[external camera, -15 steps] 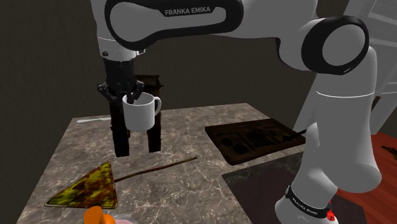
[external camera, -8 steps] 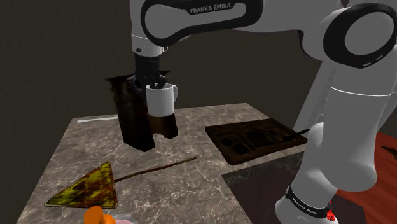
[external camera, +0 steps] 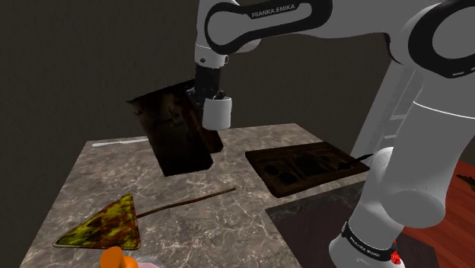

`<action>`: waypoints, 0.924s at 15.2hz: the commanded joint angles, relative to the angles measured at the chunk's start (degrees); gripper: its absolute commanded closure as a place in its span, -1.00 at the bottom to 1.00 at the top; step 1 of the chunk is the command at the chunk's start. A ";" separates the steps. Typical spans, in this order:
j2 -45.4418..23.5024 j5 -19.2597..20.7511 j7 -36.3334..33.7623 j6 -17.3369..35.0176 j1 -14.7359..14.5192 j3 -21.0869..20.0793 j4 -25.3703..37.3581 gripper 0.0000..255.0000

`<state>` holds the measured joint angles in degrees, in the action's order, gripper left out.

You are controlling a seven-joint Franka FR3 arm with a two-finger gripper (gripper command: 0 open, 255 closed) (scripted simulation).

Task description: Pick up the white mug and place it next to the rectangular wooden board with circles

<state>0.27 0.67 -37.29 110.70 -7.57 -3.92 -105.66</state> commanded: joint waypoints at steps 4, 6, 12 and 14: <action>1.88 3.88 6.53 1.50 3.36 3.42 -3.51 1.00; 2.82 3.69 9.25 1.90 4.62 4.83 -4.65 1.00; 4.32 3.24 17.52 2.74 8.42 9.19 -6.45 1.00; 4.38 3.07 20.33 2.91 9.65 10.71 -6.53 1.00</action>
<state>4.83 3.86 -18.47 113.26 1.45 6.02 -112.13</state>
